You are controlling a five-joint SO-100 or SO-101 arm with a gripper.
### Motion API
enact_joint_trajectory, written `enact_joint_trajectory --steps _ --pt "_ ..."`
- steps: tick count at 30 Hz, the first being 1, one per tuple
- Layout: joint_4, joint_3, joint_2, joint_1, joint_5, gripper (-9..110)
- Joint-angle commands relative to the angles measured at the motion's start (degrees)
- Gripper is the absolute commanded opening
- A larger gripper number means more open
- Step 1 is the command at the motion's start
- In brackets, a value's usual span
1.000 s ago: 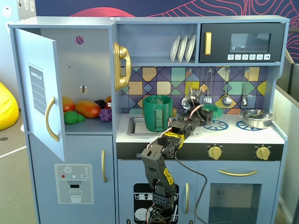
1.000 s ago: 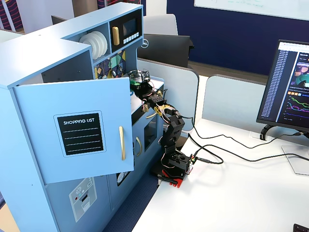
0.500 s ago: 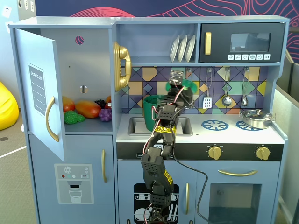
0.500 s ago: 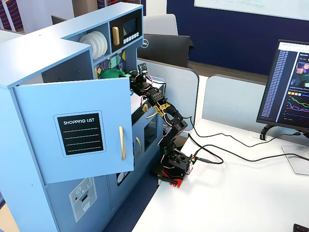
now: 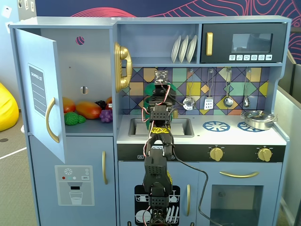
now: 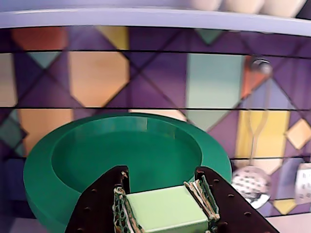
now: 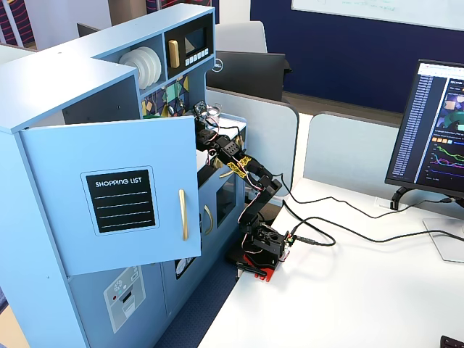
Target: Pick up the lid from the counter and put it on the green recipient
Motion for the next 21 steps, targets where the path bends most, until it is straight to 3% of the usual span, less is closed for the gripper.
enact_joint_trajectory --steps 1,21 --pt "0.35 -4.83 -0.18 -1.14 -1.85 0" --pt "-0.09 -1.49 -3.16 0.00 -4.22 0"
